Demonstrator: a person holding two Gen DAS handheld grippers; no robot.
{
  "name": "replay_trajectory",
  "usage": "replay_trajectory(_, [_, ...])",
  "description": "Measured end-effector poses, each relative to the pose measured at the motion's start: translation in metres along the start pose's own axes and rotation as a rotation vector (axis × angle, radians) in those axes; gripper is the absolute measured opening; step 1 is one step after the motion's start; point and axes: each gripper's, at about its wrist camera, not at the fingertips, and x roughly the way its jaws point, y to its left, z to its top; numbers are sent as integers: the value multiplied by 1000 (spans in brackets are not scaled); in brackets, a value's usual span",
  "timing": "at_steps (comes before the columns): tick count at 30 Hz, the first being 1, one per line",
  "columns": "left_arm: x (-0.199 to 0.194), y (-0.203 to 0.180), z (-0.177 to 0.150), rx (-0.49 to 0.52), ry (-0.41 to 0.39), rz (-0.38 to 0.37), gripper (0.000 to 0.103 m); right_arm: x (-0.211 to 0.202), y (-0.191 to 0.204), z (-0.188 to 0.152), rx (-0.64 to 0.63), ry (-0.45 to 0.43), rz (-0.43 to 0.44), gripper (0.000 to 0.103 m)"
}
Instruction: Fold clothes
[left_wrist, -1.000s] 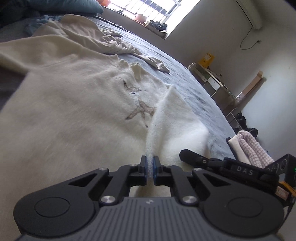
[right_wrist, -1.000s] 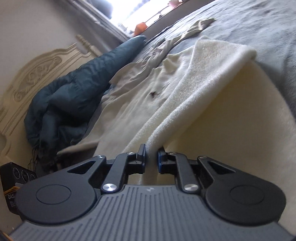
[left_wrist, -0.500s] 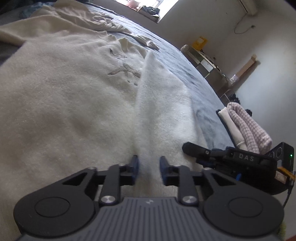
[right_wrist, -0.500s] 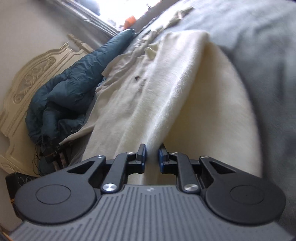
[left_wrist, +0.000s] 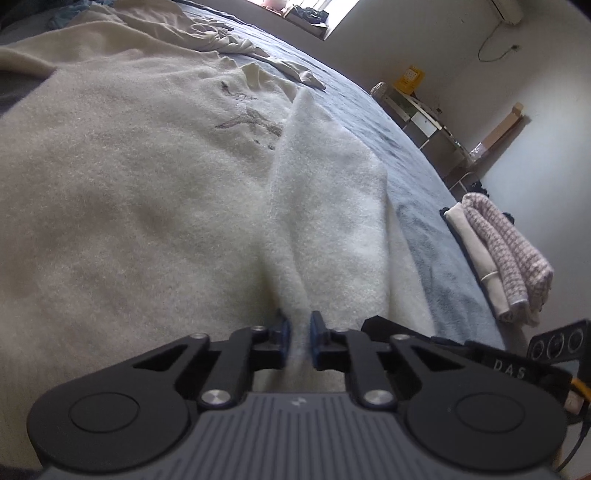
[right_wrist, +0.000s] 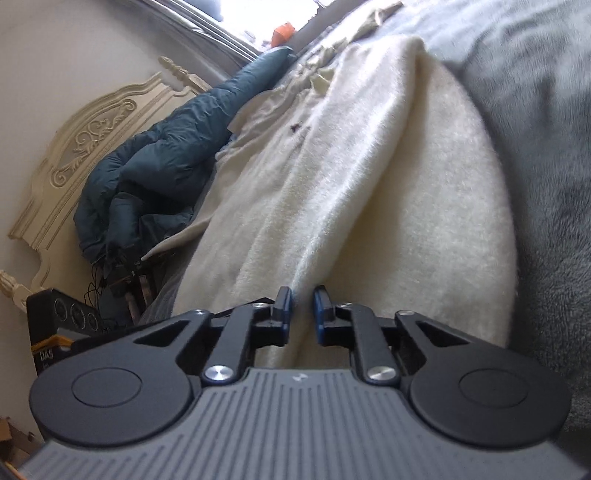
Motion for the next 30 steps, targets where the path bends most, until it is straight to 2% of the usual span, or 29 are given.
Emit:
replay_trajectory(3, [-1,-10,0,-17,16,-63,8,-15,2,2,-18,-44,-1,9])
replay_trajectory(9, [18,-42,-9,39,70,-133,8,-48,-3,6,-73,-101,-57,8])
replay_trajectory(13, [31,-51,-16,58,104,-140,7,-57,-17,7,-53,-94,-85,7])
replay_trajectory(23, [30,-42,-16,72,104,-95,7,-52,-23,3,-67,-80,-69,7])
replay_trajectory(30, [41,-38,-23,93,138,-90,11,-47,-26,-1,-129,-64,-136,7])
